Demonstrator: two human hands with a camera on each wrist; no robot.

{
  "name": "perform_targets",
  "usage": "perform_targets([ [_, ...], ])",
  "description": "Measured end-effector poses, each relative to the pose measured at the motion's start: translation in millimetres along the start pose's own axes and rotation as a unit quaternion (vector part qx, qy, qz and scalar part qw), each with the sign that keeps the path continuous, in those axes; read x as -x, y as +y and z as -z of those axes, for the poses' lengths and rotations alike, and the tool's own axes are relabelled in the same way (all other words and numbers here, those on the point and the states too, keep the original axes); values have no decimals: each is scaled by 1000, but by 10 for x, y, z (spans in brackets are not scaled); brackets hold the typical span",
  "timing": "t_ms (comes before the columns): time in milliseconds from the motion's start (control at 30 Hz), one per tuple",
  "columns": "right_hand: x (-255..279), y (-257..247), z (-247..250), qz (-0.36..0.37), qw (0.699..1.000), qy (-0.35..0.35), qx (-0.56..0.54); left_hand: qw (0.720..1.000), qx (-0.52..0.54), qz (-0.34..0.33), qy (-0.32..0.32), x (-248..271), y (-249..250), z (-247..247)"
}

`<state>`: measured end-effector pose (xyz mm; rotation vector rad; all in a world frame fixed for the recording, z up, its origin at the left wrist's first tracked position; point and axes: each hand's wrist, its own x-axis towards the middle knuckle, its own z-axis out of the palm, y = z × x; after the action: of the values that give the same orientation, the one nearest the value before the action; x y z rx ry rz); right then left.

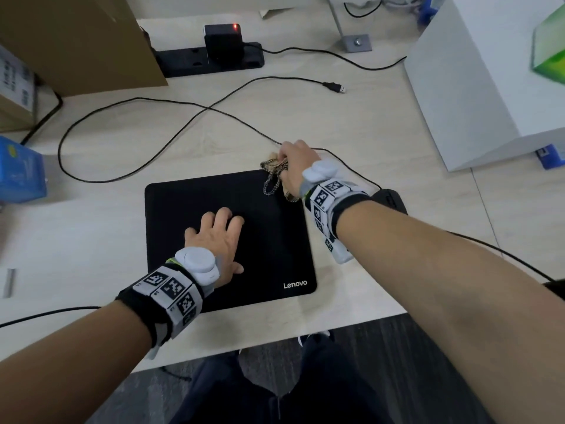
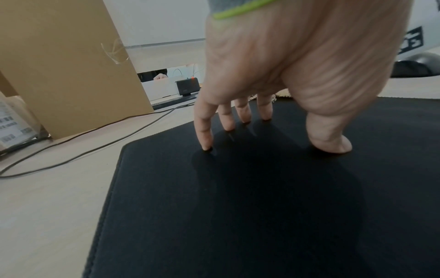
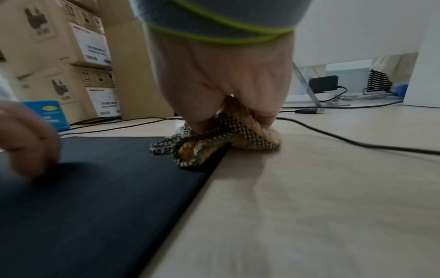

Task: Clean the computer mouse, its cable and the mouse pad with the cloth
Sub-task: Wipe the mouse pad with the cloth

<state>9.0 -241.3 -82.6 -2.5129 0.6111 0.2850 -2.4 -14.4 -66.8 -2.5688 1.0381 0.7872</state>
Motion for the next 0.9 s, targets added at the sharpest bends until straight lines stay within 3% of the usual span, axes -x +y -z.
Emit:
perform_targets([
  [133,441,154,-184,80,996,-4,-37,1000,1,-2,2,11,-10,-1],
  [333,1677,348,-393,224,963,-153,-4,1000,12,-9,1,3,-27,-1],
  [400,1785,392,-387,239,950,-201,21,1000,14,-10,2,2,-32,0],
  [500,1481,334,-311,269,932,-235,64,1000,19,-13,13,2,-45,-15],
  [600,852,262,-263,250,952,-169,44,999,28,-14,22,-3,-68,-54],
  [667,432,145,-159,188,979,-77,21,999,33,-14,24,7,-68,-69],
  [733,104,4,-82,106,994,-32,14,999,34,-17,30,12,-60,-77],
  [800,-33,-141,-91,58,998,-13,6,999,37,-23,32,27,-69,-72],
  [900,124,-274,-269,58,998,-2,-21,997,53,-42,36,79,-151,-63],
])
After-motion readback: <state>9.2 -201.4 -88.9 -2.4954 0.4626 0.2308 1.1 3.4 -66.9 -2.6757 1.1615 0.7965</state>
